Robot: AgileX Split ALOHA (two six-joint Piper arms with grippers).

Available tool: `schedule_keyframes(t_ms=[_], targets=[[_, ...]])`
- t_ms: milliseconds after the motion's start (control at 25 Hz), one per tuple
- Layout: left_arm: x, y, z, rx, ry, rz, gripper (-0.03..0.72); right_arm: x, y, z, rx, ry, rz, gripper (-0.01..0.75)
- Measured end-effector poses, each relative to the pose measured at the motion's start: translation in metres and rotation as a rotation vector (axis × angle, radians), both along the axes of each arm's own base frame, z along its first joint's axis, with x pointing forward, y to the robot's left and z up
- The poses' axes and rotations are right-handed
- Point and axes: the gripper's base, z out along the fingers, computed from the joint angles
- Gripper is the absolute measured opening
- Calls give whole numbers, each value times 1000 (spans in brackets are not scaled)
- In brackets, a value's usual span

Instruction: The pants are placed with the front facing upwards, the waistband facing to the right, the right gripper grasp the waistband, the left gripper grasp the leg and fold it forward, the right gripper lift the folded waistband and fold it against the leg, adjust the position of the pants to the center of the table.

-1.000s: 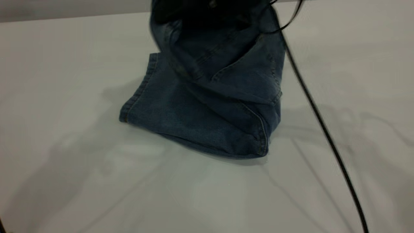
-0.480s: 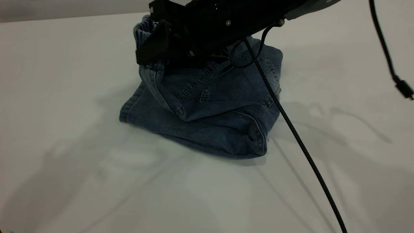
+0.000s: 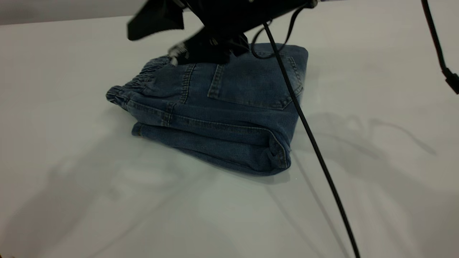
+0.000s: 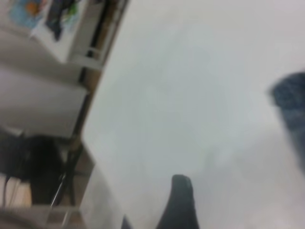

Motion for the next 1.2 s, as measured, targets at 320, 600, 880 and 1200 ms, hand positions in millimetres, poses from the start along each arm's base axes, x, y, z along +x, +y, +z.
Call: schedule_keyframes(t_ms=[320,600,880,1200], targets=[[-2,1,3,-4,-8,2,341,10,13,4,-63,114,-216,502],[-13,6,16,-14,-41,8,341,18,25,6,-186,130,-339,496],[-30,13,35,-34,-94,14,341,2,17,-6,-407,211,-189,454],[-37,16,43,-48,-120,13,341,12,14,14,-579,215,-170,446]])
